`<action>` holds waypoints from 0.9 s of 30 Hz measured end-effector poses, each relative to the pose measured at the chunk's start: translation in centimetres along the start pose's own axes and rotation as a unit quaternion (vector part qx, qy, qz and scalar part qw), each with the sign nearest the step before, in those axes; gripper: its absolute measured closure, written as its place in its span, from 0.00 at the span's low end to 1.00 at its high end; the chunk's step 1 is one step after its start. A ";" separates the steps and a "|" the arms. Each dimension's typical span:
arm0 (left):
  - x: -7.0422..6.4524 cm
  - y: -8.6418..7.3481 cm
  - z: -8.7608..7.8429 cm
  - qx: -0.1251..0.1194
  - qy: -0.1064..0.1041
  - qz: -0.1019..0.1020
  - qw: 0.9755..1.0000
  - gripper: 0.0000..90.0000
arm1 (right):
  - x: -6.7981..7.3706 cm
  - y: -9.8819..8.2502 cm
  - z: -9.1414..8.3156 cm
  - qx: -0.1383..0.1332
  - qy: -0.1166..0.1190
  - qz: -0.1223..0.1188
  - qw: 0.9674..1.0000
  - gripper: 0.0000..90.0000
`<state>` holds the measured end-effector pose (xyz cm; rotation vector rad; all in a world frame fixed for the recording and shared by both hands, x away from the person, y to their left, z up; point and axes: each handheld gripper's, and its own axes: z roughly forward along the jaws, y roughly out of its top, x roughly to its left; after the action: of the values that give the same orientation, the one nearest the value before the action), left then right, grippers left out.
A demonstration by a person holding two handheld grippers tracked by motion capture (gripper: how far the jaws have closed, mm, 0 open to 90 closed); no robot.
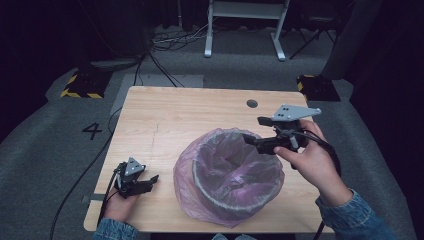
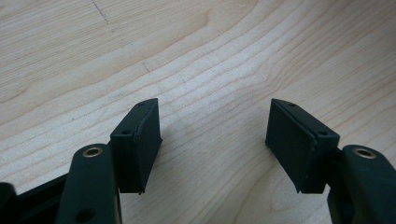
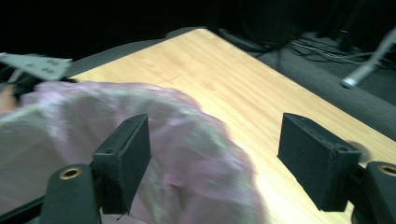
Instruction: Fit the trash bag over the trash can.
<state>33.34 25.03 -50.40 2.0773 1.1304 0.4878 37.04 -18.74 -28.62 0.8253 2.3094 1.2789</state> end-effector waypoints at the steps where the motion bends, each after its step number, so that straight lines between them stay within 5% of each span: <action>1: 0.0 0.0 0.0 0.001 0.000 0.000 1.000 0.39 | -0.4 -0.2 -0.3 0.000 -0.005 0.004 1.000 0.29; 12: 0.1 0.1 0.1 0.001 0.000 -0.001 1.000 0.38 | -3.6 -2.3 -3.1 0.006 -0.055 0.037 0.998 0.29; 27: 0.1 0.2 0.2 0.000 0.002 -0.002 1.000 0.38 | -7.3 -7.1 -6.6 0.030 -0.104 0.089 0.990 0.28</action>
<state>33.59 24.95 -50.40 2.0751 1.1363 0.4906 36.60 -30.56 -30.97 1.1501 2.1567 1.1373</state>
